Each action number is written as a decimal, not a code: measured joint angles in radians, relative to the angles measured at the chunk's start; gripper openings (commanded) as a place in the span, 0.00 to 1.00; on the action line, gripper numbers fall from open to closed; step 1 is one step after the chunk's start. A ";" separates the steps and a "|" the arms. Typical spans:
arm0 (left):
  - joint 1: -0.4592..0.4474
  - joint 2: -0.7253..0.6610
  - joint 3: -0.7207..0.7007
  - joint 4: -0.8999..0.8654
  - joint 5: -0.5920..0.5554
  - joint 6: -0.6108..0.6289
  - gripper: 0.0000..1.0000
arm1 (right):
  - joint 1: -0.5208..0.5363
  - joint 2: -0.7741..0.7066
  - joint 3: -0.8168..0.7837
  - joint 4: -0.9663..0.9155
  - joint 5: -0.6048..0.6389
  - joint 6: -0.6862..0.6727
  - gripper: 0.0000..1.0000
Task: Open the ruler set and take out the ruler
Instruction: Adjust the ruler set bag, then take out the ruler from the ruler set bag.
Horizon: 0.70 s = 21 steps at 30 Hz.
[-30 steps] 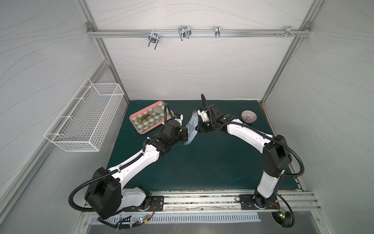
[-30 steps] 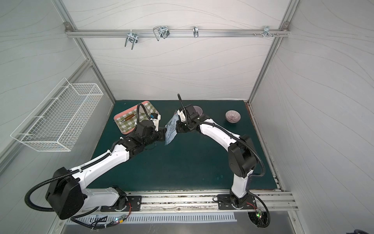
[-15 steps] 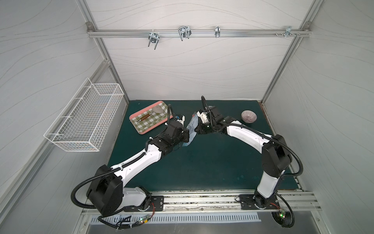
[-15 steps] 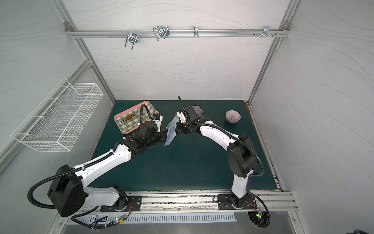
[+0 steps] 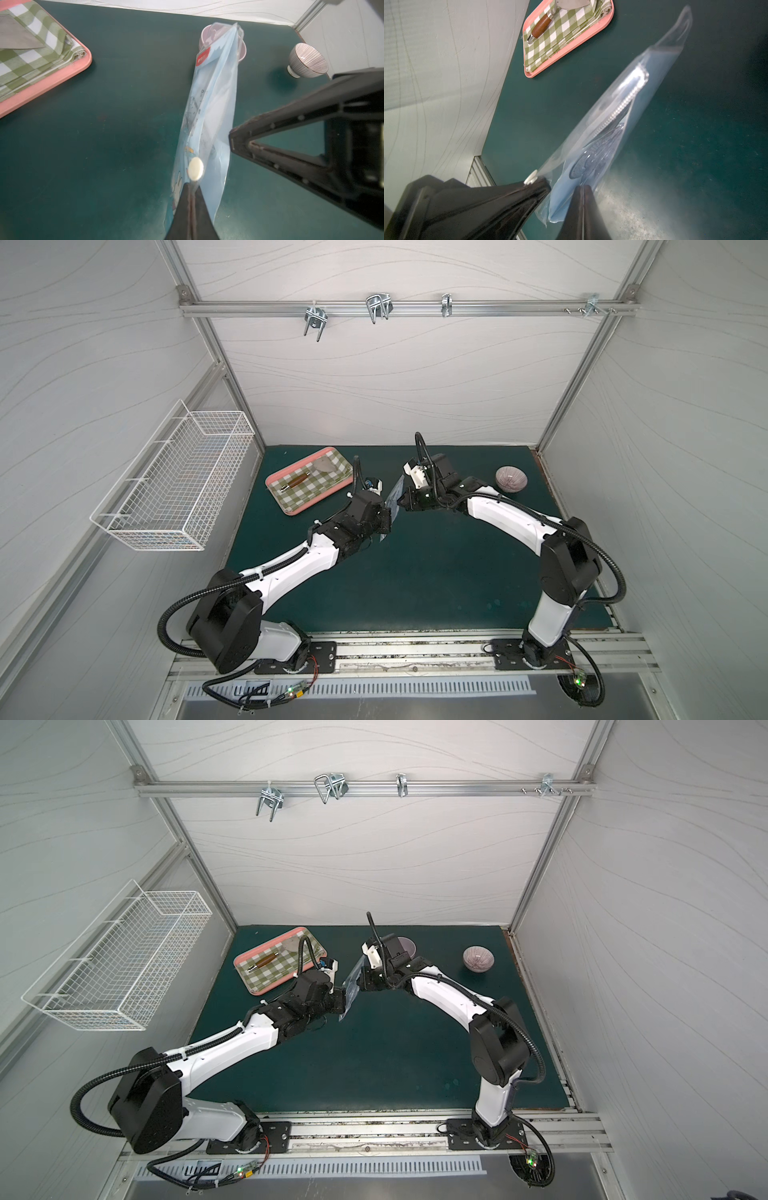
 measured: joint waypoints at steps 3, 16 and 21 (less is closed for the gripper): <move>-0.004 0.000 0.002 0.000 -0.008 0.000 0.00 | 0.003 0.002 0.018 -0.010 0.000 0.008 0.14; -0.013 0.002 0.012 0.002 -0.026 0.000 0.00 | 0.016 0.061 0.055 -0.037 -0.010 0.031 0.15; -0.013 -0.005 0.012 0.002 -0.035 0.000 0.00 | 0.016 0.070 0.055 -0.048 -0.008 0.037 0.15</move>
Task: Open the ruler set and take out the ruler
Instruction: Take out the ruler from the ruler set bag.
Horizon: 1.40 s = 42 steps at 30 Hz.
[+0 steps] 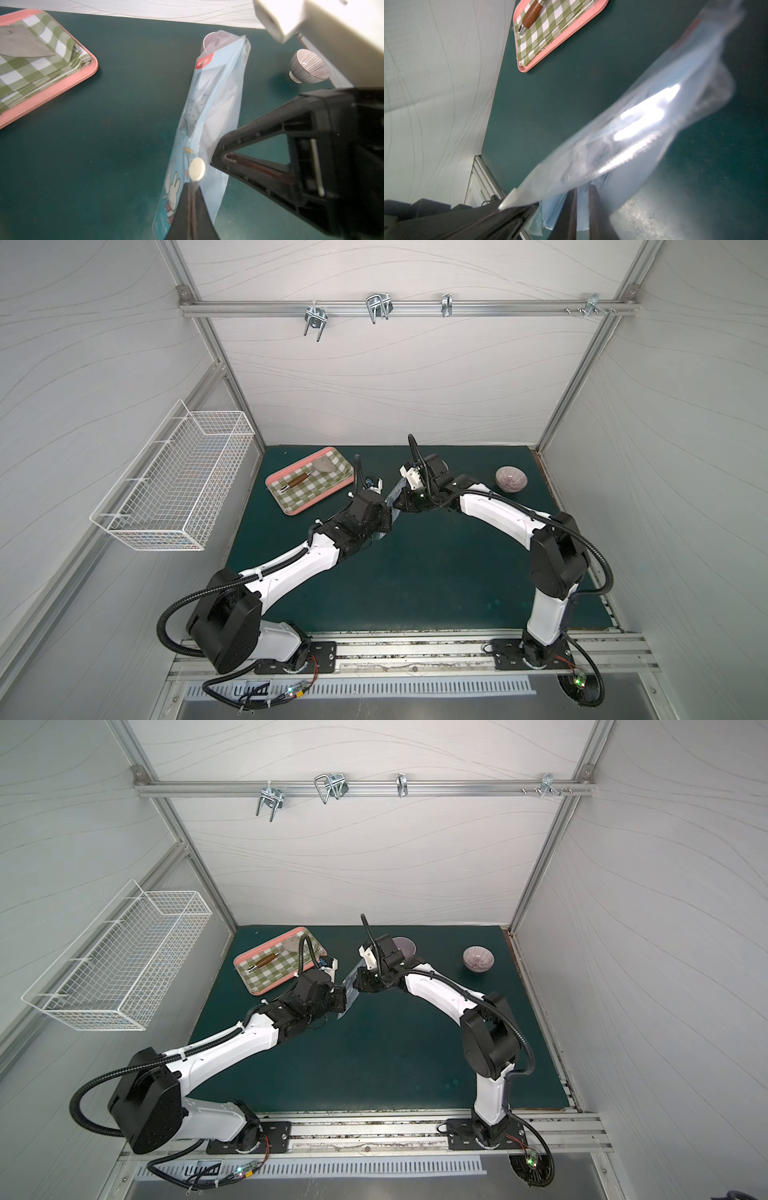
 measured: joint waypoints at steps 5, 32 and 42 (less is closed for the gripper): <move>0.000 -0.014 0.000 0.000 -0.001 0.000 0.00 | 0.000 0.008 0.006 -0.002 0.000 0.004 0.16; -0.013 -0.016 0.000 0.000 -0.010 -0.003 0.00 | -0.011 0.047 0.011 0.030 -0.011 0.052 0.02; -0.013 0.062 0.009 0.040 -0.039 -0.022 0.00 | -0.015 0.047 0.011 0.017 0.006 0.050 0.01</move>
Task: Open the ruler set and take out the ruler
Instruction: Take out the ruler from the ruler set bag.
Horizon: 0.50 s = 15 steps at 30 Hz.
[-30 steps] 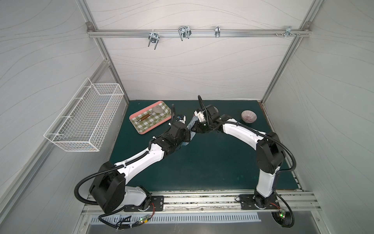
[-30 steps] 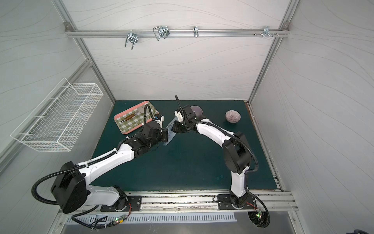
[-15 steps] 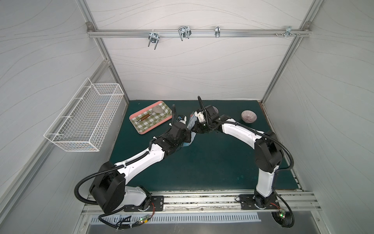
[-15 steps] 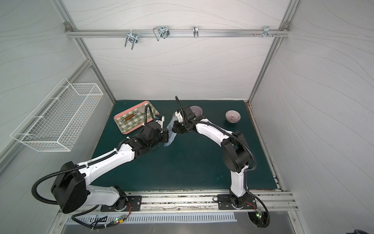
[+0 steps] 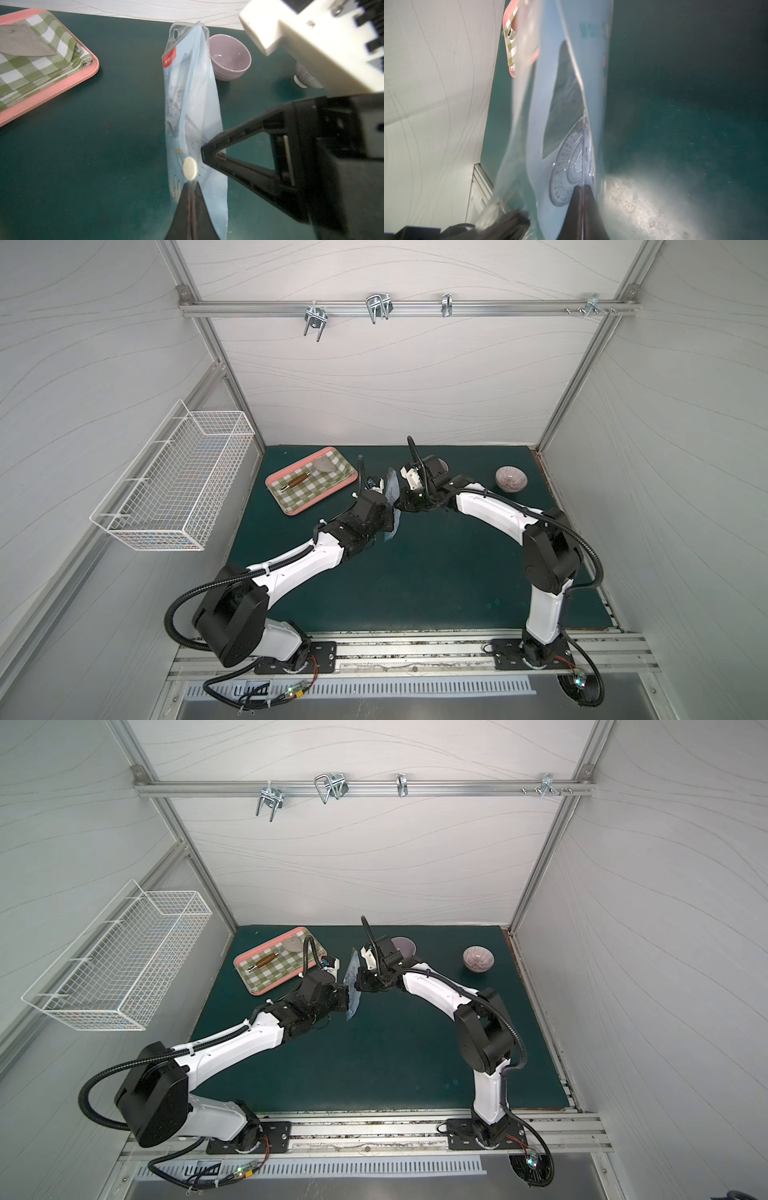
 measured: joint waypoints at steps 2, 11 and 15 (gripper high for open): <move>-0.003 0.035 0.018 0.002 -0.010 -0.001 0.00 | 0.000 0.000 0.002 -0.007 0.010 -0.002 0.01; -0.018 0.108 0.079 0.005 -0.053 -0.007 0.00 | -0.009 -0.012 0.029 -0.057 0.066 -0.029 0.01; -0.019 0.112 0.086 0.005 -0.064 -0.013 0.00 | -0.024 -0.040 0.025 -0.074 0.082 -0.033 0.01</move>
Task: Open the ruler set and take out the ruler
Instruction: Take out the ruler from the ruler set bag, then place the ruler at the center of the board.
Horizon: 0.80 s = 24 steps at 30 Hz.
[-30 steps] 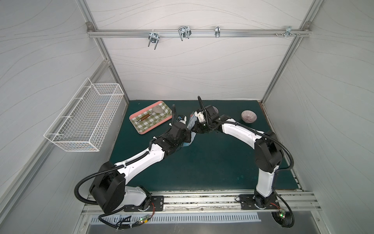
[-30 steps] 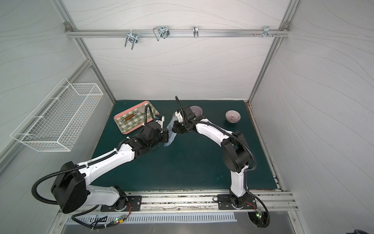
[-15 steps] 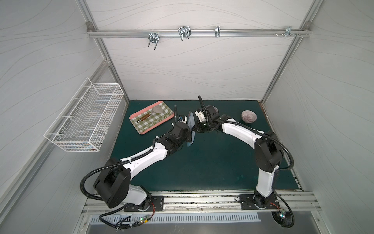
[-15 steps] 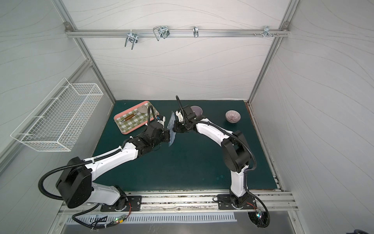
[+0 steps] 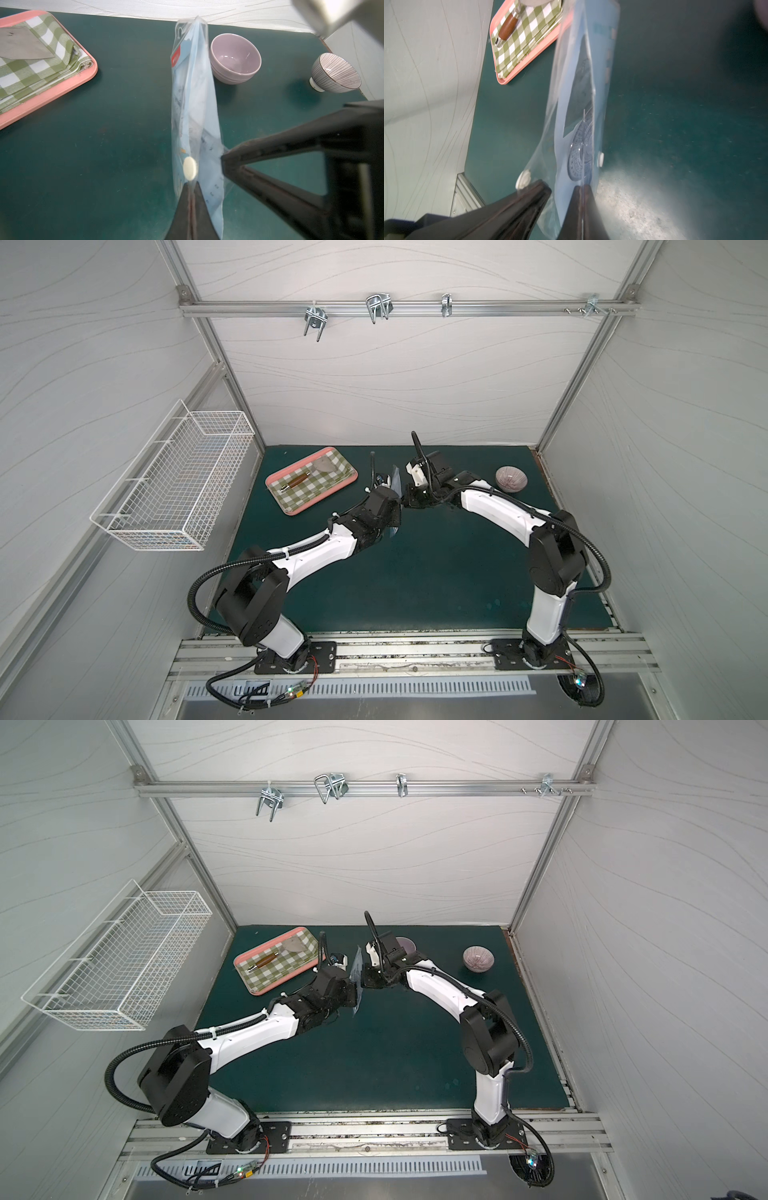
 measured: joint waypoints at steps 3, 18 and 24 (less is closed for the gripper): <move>0.000 0.001 0.002 0.008 -0.003 -0.006 0.00 | -0.016 -0.028 -0.011 -0.003 0.005 -0.004 0.01; 0.007 0.024 0.014 0.023 -0.004 -0.009 0.00 | -0.048 -0.159 -0.060 -0.010 -0.010 -0.011 0.01; 0.026 0.023 0.016 0.020 -0.003 -0.004 0.00 | -0.108 -0.261 -0.113 -0.012 -0.073 -0.011 0.02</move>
